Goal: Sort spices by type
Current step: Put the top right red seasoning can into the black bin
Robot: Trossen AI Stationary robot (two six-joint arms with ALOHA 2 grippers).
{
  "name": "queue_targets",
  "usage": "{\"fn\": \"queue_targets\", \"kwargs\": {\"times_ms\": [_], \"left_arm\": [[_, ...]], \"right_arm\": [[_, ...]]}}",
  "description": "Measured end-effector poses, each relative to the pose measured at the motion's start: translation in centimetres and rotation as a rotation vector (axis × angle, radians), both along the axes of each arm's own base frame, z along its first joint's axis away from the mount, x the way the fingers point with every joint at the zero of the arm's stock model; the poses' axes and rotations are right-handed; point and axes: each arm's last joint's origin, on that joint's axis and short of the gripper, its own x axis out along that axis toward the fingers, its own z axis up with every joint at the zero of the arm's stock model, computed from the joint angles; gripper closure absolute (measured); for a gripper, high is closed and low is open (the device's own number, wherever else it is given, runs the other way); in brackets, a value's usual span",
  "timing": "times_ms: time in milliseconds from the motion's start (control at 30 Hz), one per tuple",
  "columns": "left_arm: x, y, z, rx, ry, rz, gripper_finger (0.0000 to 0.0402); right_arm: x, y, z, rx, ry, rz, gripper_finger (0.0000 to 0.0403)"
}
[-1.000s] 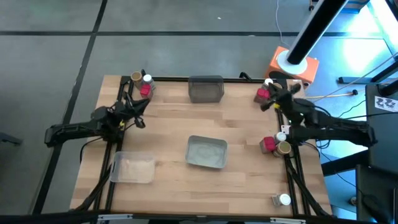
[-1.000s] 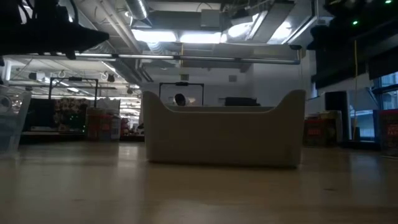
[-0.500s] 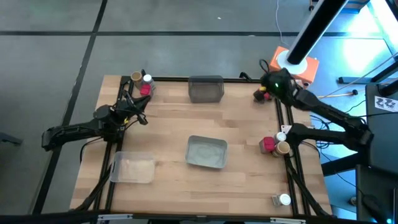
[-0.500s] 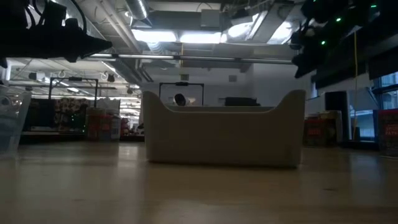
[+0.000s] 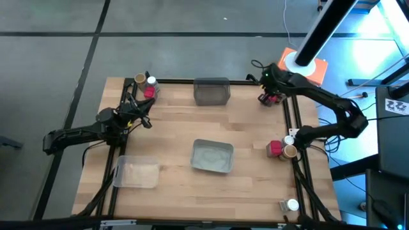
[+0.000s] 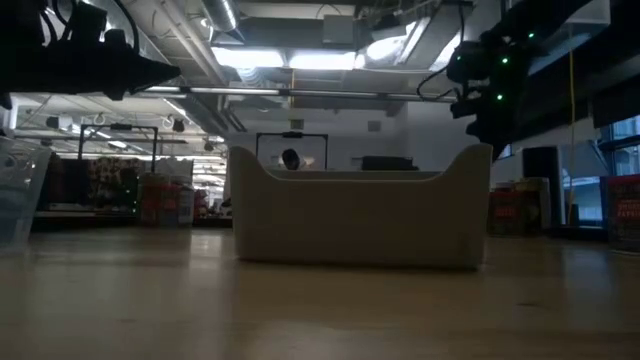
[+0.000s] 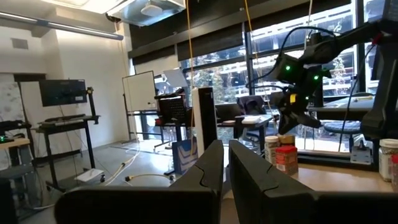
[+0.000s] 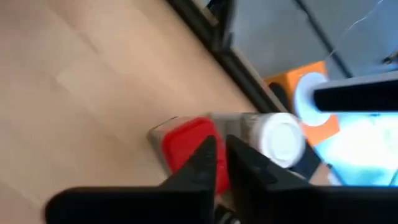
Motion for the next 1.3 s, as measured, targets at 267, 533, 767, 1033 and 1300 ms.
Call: {"fn": "queue_targets", "kwargs": {"times_ms": [267,533,767,1033,1300], "left_arm": [[0.0,0.0,0.0,0.002,0.002,0.001,0.0386],[0.0,0.0,-0.1,-0.004,0.007,0.000,0.0386],[0.0,0.0,-0.1,-0.011,0.004,-0.003,0.0386],[0.0,0.0,-0.1,-0.027,-0.009,-0.008,0.0386],[0.0,0.0,-0.1,-0.027,-0.009,-0.008,0.0386]], "right_arm": [[0.9,-0.8,-1.2,0.110,0.081,0.057,0.0185],[1.3,-1.3,-2.5,0.146,0.170,0.118,0.0091],[1.6,-1.8,-3.8,0.168,0.257,0.127,0.0088],[2.1,-2.4,-5.8,0.218,0.329,0.125,0.0104],[2.3,-2.5,-6.5,0.254,0.347,0.159,0.0132]]}}
